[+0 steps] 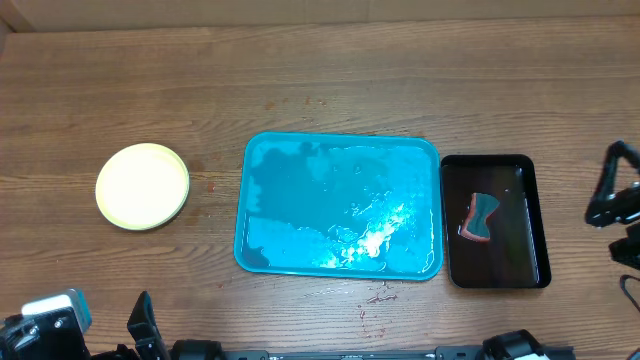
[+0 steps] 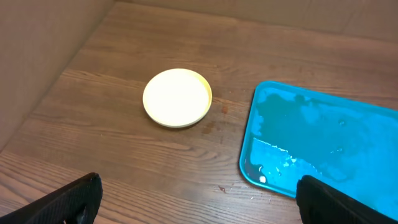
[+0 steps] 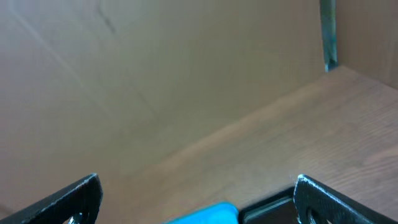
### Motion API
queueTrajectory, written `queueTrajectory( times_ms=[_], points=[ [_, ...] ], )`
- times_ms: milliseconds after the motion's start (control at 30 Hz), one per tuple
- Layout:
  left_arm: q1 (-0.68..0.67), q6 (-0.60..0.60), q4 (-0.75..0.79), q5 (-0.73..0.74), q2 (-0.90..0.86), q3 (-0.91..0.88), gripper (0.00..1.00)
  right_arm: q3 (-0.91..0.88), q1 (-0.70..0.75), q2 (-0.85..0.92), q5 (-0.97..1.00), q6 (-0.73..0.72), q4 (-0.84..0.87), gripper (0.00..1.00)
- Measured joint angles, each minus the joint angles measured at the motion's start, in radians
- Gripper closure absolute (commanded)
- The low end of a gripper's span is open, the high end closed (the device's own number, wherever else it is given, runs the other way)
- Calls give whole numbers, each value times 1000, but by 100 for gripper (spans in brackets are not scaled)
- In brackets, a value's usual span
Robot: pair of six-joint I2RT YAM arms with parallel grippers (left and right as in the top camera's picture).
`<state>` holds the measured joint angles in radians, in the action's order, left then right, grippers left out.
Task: Clean dirty plates on tray and stack at the side
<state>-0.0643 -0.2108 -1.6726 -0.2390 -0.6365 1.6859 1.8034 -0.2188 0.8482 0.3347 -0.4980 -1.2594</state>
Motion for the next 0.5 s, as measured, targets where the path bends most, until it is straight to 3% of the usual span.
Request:
queueTrajectory(
  times_ms=[300, 500],
  points=[
    [0, 0, -1, 3, 0, 0, 0, -567, 93, -329, -93, -42, 521, 0],
    [0, 0, 0, 3, 0, 0, 0, -1038, 187, -522, -103, -254, 943, 0]
  ],
)
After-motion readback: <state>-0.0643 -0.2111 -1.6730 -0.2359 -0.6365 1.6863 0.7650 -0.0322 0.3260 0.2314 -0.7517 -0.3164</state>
